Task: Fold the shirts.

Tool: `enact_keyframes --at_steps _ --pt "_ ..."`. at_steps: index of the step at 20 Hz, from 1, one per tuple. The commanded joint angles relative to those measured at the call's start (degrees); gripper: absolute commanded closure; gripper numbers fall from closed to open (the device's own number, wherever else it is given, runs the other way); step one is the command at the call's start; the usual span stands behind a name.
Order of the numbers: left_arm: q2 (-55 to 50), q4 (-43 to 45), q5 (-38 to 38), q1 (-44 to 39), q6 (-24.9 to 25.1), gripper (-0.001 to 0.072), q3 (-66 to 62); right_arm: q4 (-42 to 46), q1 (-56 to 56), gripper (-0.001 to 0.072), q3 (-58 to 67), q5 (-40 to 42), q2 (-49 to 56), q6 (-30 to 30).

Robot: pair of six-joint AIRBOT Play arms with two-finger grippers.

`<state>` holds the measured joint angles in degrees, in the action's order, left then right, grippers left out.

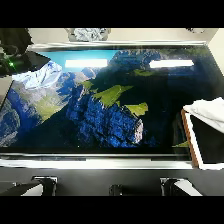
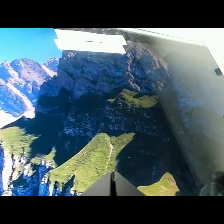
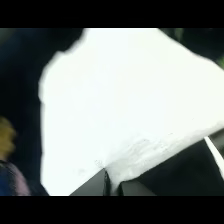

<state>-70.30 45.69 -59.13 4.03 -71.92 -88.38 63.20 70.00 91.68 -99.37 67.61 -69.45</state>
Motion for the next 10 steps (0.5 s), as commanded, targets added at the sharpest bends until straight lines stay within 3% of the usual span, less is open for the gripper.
enact_keyframes --at_steps 1,5,6,7,8,10 --pt "0.02 -0.02 -0.02 -1.03 0.22 0.0678 0.02 19.5 0.09 0.0661 -6.6 -3.89 -4.17 0.96" --pt "-0.02 0.02 -0.04 -2.34 1.2 0.0678 0.02 19.12 0.04 0.0646 -24.61 1.51 -7.72 -1.03" --pt "-0.02 0.0 -0.07 -2.34 1.27 0.0678 0.02 19.45 0.04 0.0436 -28.11 3.19 -8.15 -0.79" --pt "0.0 0.0 -0.07 -2.34 1.27 0.0678 0.02 19.63 0.04 0.0103 -29.59 4.31 -8.17 1.84" --pt "0.0 0.0 -0.04 -2.29 1.29 0.0678 0.0 19.3 0.04 0.0024 -29.35 6.49 -8.15 5.2" --pt "0.02 -0.02 0.07 -2.21 1.29 0.0678 -0.2 18.71 0.02 0.0011 -24.46 12.02 -8.2 6.86"
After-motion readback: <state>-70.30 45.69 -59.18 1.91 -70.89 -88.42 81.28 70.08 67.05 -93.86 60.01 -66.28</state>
